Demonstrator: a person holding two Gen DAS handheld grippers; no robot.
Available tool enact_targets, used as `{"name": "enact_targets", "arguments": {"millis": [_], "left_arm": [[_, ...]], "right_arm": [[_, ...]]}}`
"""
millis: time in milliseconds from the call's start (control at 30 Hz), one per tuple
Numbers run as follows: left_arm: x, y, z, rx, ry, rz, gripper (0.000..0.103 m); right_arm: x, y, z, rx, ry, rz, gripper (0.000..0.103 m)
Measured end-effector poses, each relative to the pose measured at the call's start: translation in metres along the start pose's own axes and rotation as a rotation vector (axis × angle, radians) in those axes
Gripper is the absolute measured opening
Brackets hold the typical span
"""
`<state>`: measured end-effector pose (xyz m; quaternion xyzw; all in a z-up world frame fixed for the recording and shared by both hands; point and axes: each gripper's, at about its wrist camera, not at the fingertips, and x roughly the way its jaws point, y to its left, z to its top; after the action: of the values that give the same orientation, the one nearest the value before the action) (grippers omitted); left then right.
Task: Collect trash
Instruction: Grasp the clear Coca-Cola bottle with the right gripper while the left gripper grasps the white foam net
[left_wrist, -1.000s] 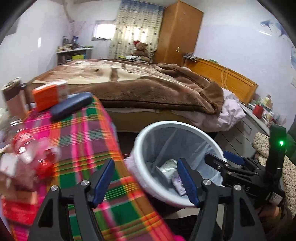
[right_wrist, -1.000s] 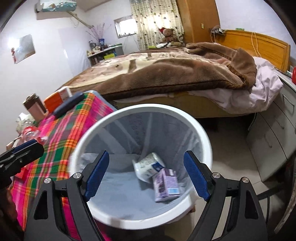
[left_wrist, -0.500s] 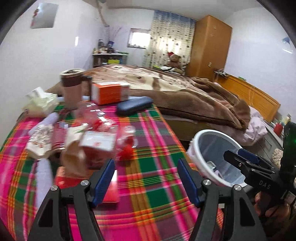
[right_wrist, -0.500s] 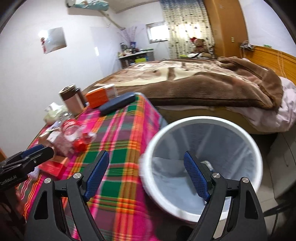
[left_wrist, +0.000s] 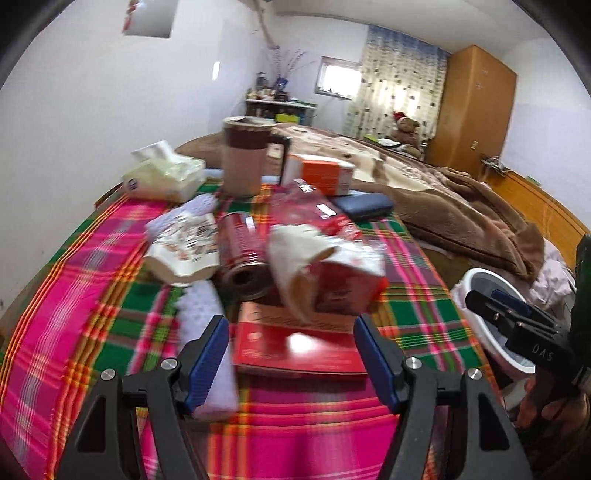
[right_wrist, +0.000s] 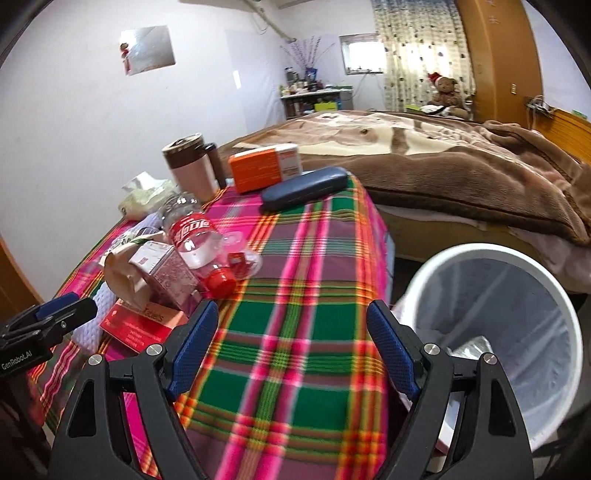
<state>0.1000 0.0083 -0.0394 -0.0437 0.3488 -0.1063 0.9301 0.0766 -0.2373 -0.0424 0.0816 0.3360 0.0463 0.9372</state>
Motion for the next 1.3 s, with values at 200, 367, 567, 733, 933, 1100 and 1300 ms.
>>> {"name": "enact_targets", "arguments": {"millis": [200, 367, 567, 733, 933, 1100, 1300], "left_arm": [[0.009, 0.027, -0.001, -0.048, 0.023, 0.037, 0.070], [0.023, 0.046, -0.001, -0.085, 0.064, 0.058, 0.070], [0.038, 0.060, -0.002, -0.119, 0.109, 0.050, 0.070], [0.047, 0.066, -0.003, -0.136, 0.138, 0.029, 0.070], [0.050, 0.071, -0.001, -0.146, 0.146, 0.014, 0.070], [0.051, 0.078, -0.001, -0.173, 0.150, 0.002, 0.064], [0.053, 0.080, 0.000, -0.155, 0.156, 0.006, 0.062]], "right_arm": [[0.026, 0.015, 0.011, -0.026, 0.030, 0.023, 0.084], [0.046, 0.026, 0.027, -0.028, 0.047, 0.068, 0.083], [0.067, 0.042, 0.053, -0.047, 0.070, 0.162, 0.082], [0.091, 0.057, 0.066, -0.075, 0.137, 0.265, 0.077], [0.111, 0.069, 0.070, -0.100, 0.196, 0.325, 0.076], [0.122, 0.077, 0.073, -0.116, 0.222, 0.339, 0.076], [0.133, 0.082, 0.075, -0.125, 0.262, 0.364, 0.076]]}}
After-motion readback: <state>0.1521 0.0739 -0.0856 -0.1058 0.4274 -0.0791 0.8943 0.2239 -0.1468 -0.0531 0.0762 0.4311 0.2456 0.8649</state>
